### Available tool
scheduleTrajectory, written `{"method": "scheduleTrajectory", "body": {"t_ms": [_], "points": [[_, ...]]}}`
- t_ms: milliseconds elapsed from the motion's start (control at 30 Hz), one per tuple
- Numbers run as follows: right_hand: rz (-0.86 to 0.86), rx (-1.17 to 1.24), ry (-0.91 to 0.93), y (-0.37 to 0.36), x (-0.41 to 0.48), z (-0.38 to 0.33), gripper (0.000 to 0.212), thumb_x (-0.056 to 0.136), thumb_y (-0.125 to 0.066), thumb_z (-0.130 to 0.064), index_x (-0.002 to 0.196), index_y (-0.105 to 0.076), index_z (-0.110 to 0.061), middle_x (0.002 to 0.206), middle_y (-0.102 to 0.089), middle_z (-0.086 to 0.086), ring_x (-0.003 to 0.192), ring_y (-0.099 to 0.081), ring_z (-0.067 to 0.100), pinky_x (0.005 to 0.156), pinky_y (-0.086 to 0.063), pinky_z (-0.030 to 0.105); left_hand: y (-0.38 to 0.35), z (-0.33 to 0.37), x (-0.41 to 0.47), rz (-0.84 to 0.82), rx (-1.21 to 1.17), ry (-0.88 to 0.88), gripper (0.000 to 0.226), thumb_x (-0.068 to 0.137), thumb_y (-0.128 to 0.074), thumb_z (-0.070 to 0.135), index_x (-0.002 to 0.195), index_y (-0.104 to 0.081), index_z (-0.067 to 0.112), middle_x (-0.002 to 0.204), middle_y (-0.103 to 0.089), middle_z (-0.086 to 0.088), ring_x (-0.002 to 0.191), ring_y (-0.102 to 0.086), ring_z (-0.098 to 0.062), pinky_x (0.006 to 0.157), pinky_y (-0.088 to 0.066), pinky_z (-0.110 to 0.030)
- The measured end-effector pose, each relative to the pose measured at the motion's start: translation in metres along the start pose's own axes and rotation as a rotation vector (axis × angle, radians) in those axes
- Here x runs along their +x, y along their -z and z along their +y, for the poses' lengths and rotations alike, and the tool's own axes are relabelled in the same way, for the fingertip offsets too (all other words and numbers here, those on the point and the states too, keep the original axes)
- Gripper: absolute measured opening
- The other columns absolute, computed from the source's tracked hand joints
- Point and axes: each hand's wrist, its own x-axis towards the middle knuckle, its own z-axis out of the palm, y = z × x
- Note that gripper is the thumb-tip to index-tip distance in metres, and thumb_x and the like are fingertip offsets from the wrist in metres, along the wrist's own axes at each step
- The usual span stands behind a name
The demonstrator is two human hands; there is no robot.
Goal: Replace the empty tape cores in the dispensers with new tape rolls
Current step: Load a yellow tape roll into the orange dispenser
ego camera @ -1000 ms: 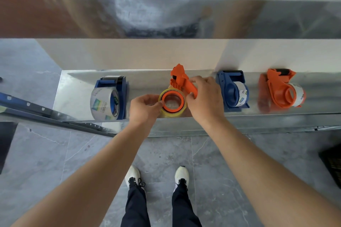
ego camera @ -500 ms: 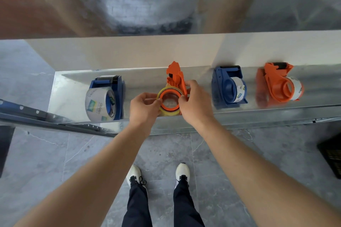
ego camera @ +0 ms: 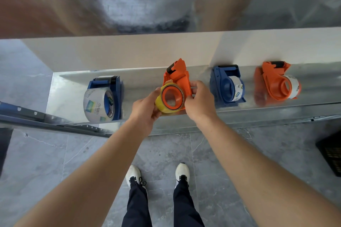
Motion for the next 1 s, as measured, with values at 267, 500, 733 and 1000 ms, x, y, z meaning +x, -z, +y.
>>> {"method": "scheduleTrajectory", "body": {"t_ms": [267, 500, 733, 1000], "points": [[-0.118, 0.137, -0.067, -0.015, -0.004, 0.012, 0.028, 0.096, -0.062, -0.003, 0.115, -0.068, -0.023, 0.100, -0.071, -0.008, 0.097, -0.071, 0.016, 0.088, -0.063, 0.043, 0.005, 0.007, -0.003, -0.067, 0.049, -0.097, 0.034, 0.091, -0.080, 0.033, 0.113, -0.069, 0.009, 0.098, -0.078, -0.013, 0.081, -0.074, -0.024, 0.076, -0.061, -0.038], [-0.200, -0.121, 0.089, -0.006, 0.006, 0.014, 0.030, 0.098, -0.067, -0.010, 0.125, -0.073, -0.021, 0.112, -0.076, -0.001, 0.101, -0.070, 0.018, 0.089, -0.057, 0.032, -0.003, 0.006, -0.012, -0.155, 0.044, -0.152, 0.028, 0.101, -0.072, 0.027, 0.115, -0.073, 0.003, 0.094, -0.083, -0.012, 0.085, -0.080, -0.024, 0.089, -0.064, -0.043], [0.008, -0.155, 0.318, 0.010, 0.027, 0.003, 0.013, 0.101, -0.067, -0.019, 0.107, -0.078, -0.021, 0.104, -0.071, -0.005, 0.089, -0.063, 0.006, 0.078, -0.049, 0.014, -0.024, -0.003, -0.016, -0.114, 0.088, -0.198, 0.027, 0.103, -0.070, 0.034, 0.103, -0.079, 0.008, 0.082, -0.083, -0.001, 0.069, -0.078, -0.010, 0.062, -0.058, -0.018], [-0.187, -0.376, 0.492, 0.009, 0.055, -0.023, 0.009, 0.094, -0.074, -0.027, 0.098, -0.081, -0.026, 0.103, -0.063, -0.003, 0.094, -0.059, 0.011, 0.080, -0.045, 0.029, -0.028, -0.005, -0.016, -0.116, 0.080, -0.225, 0.027, 0.103, -0.069, 0.036, 0.105, -0.078, 0.011, 0.088, -0.084, -0.003, 0.092, -0.081, -0.019, 0.094, -0.063, -0.041]]}}
